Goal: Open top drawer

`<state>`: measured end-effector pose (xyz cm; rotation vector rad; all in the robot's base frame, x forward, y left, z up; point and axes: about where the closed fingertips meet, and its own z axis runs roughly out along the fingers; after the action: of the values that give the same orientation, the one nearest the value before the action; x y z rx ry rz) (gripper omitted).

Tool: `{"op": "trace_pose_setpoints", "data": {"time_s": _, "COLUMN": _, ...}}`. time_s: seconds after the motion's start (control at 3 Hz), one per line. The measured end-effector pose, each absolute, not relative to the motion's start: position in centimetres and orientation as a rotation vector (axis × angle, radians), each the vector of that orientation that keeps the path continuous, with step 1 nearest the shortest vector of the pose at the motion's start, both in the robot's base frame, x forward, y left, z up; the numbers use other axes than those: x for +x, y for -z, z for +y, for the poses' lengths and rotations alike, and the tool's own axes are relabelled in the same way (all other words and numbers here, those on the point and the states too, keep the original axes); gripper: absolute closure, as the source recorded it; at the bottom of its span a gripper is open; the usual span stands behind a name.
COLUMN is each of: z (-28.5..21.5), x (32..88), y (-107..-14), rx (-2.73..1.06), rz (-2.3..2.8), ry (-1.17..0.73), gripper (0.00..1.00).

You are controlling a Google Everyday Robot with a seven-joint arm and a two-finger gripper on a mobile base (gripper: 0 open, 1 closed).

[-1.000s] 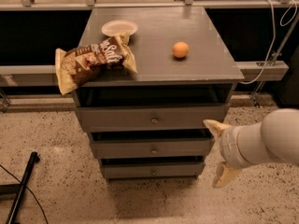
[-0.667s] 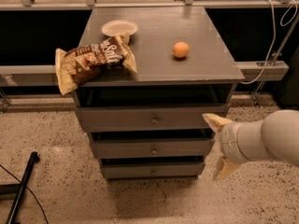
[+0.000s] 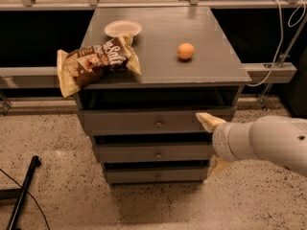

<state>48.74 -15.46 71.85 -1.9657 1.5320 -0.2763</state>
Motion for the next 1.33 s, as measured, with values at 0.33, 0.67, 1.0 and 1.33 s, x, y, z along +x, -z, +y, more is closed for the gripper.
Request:
{"op": "trace_pose_setpoints", "data": {"time_s": 0.33, "z": -14.9, "x": 52.6, "y": -70.4, "rx": -1.945, "rz": 1.483, "ry": 0.285, "gripper": 0.00}}
{"op": "trace_pose_setpoints", "data": {"time_s": 0.67, "z": -15.0, "x": 57.5, "y": -68.1, "rx": -1.914, "rz": 1.496, "ry": 0.232, "gripper": 0.00}}
{"op": "trace_pose_setpoints", "data": {"time_s": 1.0, "z": -15.3, "x": 60.6, "y": -67.1, "rx": -1.891, "rz": 1.529, "ry": 0.166, "gripper": 0.00}}
{"op": "trace_pose_setpoints", "data": {"time_s": 1.33, "z": -16.1, "x": 63.6, "y": -66.3, "rx": -1.865, "rz": 1.600, "ry": 0.145, "gripper": 0.00}}
